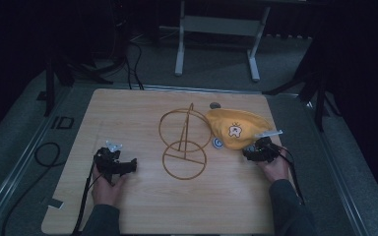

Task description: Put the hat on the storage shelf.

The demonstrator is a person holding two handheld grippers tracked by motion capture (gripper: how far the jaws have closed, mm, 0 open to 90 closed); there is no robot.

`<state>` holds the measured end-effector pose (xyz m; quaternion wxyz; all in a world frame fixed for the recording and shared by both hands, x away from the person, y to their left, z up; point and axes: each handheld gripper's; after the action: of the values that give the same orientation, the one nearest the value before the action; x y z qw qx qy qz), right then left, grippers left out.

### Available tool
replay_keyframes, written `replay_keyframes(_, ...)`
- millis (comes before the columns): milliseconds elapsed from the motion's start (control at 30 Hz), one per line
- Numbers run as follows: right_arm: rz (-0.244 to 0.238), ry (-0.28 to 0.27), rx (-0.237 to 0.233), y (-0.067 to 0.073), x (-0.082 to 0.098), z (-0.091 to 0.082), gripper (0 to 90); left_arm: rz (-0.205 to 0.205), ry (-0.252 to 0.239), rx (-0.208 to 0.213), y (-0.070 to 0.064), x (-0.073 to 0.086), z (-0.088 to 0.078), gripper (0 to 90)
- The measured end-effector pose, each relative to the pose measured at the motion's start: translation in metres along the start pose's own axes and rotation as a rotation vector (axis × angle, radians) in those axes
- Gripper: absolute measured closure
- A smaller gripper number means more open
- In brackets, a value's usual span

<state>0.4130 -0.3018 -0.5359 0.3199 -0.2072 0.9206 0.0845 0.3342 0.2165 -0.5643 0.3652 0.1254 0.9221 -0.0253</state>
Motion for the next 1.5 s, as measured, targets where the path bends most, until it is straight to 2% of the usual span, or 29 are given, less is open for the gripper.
replay_keyframes(67,0.007,-0.003,-0.008,-0.001,0.0,0.0,37.2,0.0,0.0,0.001,0.0,0.0,0.0,0.4)
replay_keyframes(233,0.007,0.034,0.023,0.0,0.0,0.004,41.9,0.0,0.0,0.001,0.0,0.0,0.0,0.4)
replay_keyframes(367,0.024,0.027,0.007,0.0,0.0,0.005,50.7,0.0,0.0,0.0,0.0,0.0,0.0,0.4)
replay_keyframes(433,0.021,0.03,0.004,0.0,0.0,0.004,57.1,0.0,0.0,0.001,0.0,0.0,0.0,0.4)
replay_keyframes(533,0.009,0.037,0.001,-0.001,0.0,0.003,62.1,0.001,0.0,0.001,0.0,0.0,0.0,0.4)
replay_keyframes(733,-0.035,0.026,-0.009,0.001,-0.001,-0.003,67.1,0.0,0.0,0.0,0.0,0.0,0.0,0.4)
replay_keyframes(900,-0.04,0.006,-0.032,0.001,-0.001,-0.01,68.7,0.0,0.0,0.0,0.0,0.0,0.0,0.4)
replay_keyframes(1033,-0.042,-0.014,-0.053,0.001,-0.001,-0.015,79.2,0.001,0.0,0.0,0.0,0.0,0.0,0.4)
replay_keyframes(1200,-0.077,-0.013,-0.07,0.005,-0.002,-0.019,81.4,0.0,0.0,0.0,0.0,0.0,0.0,0.4)
replay_keyframes(1500,-0.133,-0.074,-0.096,0.012,-0.012,-0.038,81.8,0.0,0.0,0.0,0.0,0.0,0.0,0.4)
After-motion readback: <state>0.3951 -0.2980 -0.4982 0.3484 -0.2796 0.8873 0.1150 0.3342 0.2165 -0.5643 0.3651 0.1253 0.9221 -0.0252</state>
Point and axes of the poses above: each handheld gripper's, and its own axes: z roughly forward along the jaws, x roughly out of its underside, y roughly to its left, and after that the axes turned 4 degrees about z, right-handed
